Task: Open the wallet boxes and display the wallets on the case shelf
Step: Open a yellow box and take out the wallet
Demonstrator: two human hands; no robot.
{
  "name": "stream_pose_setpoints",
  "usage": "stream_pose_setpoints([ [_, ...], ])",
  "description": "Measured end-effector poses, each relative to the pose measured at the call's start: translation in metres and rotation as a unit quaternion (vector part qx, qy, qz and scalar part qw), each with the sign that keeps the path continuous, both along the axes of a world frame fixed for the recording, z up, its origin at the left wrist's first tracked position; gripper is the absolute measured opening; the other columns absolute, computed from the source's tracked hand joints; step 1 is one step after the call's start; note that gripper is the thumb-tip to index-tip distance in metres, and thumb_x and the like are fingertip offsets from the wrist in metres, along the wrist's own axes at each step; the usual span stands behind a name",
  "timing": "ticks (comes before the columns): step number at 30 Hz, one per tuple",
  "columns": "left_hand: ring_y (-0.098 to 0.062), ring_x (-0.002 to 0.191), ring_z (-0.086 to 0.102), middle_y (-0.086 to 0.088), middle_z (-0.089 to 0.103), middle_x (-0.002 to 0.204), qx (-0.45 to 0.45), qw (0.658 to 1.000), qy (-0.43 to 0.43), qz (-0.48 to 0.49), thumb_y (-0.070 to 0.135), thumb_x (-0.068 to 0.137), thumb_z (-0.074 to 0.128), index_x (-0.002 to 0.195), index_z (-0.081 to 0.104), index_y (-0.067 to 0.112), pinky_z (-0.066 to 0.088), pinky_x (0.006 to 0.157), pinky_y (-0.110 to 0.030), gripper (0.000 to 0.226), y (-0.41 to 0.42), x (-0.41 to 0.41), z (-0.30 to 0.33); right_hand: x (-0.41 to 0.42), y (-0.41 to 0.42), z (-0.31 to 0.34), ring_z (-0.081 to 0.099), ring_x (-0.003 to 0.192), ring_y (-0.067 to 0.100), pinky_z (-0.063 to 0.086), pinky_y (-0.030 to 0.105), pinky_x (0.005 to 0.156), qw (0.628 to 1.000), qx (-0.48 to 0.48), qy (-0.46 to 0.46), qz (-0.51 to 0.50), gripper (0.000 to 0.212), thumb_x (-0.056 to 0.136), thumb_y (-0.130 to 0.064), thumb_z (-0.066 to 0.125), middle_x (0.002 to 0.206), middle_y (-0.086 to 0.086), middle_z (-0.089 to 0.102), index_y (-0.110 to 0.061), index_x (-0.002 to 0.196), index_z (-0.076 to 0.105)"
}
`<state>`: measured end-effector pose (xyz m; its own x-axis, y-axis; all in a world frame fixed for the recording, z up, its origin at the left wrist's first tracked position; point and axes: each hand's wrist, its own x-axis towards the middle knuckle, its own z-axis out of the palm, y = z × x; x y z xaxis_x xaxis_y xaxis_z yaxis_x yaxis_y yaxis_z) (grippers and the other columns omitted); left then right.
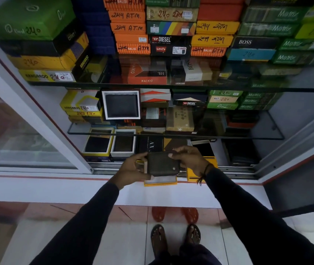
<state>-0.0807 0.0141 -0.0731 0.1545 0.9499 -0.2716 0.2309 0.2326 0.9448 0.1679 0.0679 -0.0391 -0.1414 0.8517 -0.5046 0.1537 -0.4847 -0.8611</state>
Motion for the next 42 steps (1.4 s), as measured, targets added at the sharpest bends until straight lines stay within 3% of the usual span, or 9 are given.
stream_pose_setpoints([
  [4,-0.014,0.087,0.07,0.008,0.074,0.115,0.036,0.998,-0.033,-0.044,0.015,0.061,0.096,0.129,0.064,0.038,0.062,0.078,-0.03,0.079,0.0,-0.002,0.032,0.026,0.0,0.019,0.069,0.107,0.024,0.059,0.031,0.078,0.992,-0.058,0.097,0.062,0.046,0.086,-0.021,0.074,0.122,0.016,0.07,0.001,0.124,0.062],
  [10,-0.023,0.099,0.071,-0.003,0.079,0.105,0.012,0.987,-0.162,-0.005,0.021,0.075,0.076,0.107,0.079,0.027,0.058,0.083,-0.035,0.033,-0.004,0.016,0.056,0.031,-0.011,0.026,0.066,0.115,0.03,0.056,0.039,0.092,0.954,-0.133,0.27,0.018,0.053,0.09,-0.04,0.065,0.126,0.017,0.067,-0.009,0.133,0.058],
  [14,-0.024,0.09,0.068,-0.014,0.074,0.105,-0.079,0.947,-0.311,-0.021,0.028,0.079,0.069,0.116,0.069,0.006,0.053,0.075,-0.034,0.043,-0.004,0.03,0.059,0.016,-0.024,0.028,0.073,0.104,0.025,0.06,0.032,0.085,0.921,-0.146,0.352,0.087,0.028,0.099,-0.013,0.048,0.117,0.015,0.072,-0.009,0.116,0.069],
  [20,-0.027,0.097,0.068,-0.02,0.071,0.111,-0.12,0.93,-0.342,-0.054,0.042,0.061,0.091,0.128,0.058,-0.001,0.058,0.083,-0.034,0.086,0.0,0.026,0.058,0.008,-0.028,0.031,0.068,0.092,0.02,0.06,0.024,0.069,0.95,-0.105,0.292,0.047,0.019,0.096,-0.011,0.053,0.11,0.014,0.067,-0.01,0.108,0.068],
  [23,-0.027,0.097,0.07,-0.02,0.072,0.11,-0.13,0.931,-0.335,-0.067,0.038,0.062,0.092,0.121,0.067,0.001,0.06,0.084,-0.034,0.074,0.0,0.02,0.056,0.012,-0.028,0.034,0.063,0.104,0.024,0.057,0.031,0.077,0.931,-0.133,0.332,0.074,0.022,0.092,-0.02,0.058,0.117,0.014,0.066,-0.013,0.109,0.071],
  [27,-0.028,0.101,0.071,-0.017,0.075,0.107,-0.149,0.921,-0.35,-0.082,0.033,0.057,0.096,0.102,0.078,0.006,0.061,0.089,-0.038,0.055,-0.003,0.017,0.056,0.007,-0.023,0.042,0.073,0.092,0.017,0.06,0.028,0.07,0.956,-0.127,0.221,0.147,0.03,0.096,-0.027,0.059,0.109,0.007,0.073,-0.016,0.123,0.068],
  [31,-0.033,0.11,0.066,-0.022,0.069,0.117,-0.152,0.904,-0.399,-0.026,0.021,0.061,0.088,0.117,0.063,0.0,0.061,0.092,-0.04,0.065,-0.006,0.016,0.049,0.004,-0.024,0.037,0.076,0.086,0.019,0.06,0.027,0.066,0.962,-0.106,0.229,0.104,0.031,0.091,-0.019,0.065,0.1,0.009,0.076,-0.008,0.119,0.067],
  [36,-0.027,0.092,0.068,-0.019,0.069,0.107,-0.133,0.893,-0.426,0.065,0.021,0.077,0.068,0.113,0.064,0.004,0.06,0.079,-0.037,0.04,-0.006,0.01,0.037,0.004,-0.019,0.023,0.072,0.097,0.024,0.062,0.028,0.077,0.97,-0.059,0.237,0.012,0.026,0.091,-0.006,0.064,0.107,0.014,0.074,0.0,0.115,0.068],
  [42,-0.02,0.086,0.072,-0.006,0.077,0.092,-0.052,0.95,-0.271,0.144,0.027,0.081,0.077,0.094,0.079,0.017,0.058,0.076,-0.032,0.017,-0.007,-0.01,0.015,0.026,-0.018,0.022,0.075,0.086,0.023,0.062,0.028,0.074,0.975,-0.042,0.206,-0.072,0.035,0.058,-0.009,0.086,0.096,0.014,0.075,-0.014,0.084,0.063],
])
